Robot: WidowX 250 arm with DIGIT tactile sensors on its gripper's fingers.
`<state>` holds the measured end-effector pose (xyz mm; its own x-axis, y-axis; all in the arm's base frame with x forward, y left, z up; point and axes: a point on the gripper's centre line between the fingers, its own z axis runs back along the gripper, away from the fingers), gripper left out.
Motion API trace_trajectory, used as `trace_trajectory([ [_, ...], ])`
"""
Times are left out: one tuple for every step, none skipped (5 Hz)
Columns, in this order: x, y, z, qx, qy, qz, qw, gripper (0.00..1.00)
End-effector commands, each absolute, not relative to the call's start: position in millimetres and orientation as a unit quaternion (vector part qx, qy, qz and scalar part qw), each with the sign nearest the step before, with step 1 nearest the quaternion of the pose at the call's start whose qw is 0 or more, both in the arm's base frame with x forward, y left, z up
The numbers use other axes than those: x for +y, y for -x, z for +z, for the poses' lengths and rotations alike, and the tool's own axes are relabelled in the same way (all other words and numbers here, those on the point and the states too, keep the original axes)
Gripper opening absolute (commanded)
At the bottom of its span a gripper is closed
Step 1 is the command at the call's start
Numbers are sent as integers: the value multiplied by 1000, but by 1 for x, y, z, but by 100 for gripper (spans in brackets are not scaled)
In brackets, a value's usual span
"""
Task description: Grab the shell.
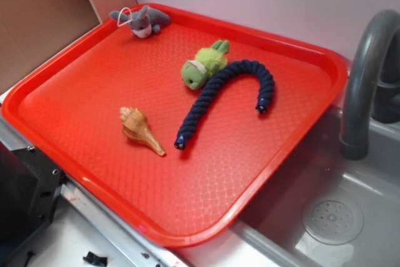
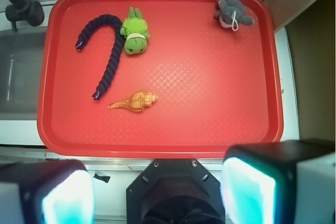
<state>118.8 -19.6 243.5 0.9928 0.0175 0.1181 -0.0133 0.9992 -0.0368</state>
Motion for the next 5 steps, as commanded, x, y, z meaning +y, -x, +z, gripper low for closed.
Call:
trace_trajectory([
  [-20,-119,244,-59,18,8,998,100],
  [-22,-129,233,-83,-16,-108,991,100],
  [-28,-141,219,-88,-16,-231,969,100],
  [-28,-156,199,-105,34,-347,931,100],
  [-26,-163,187,-91,55,-459,882,100],
])
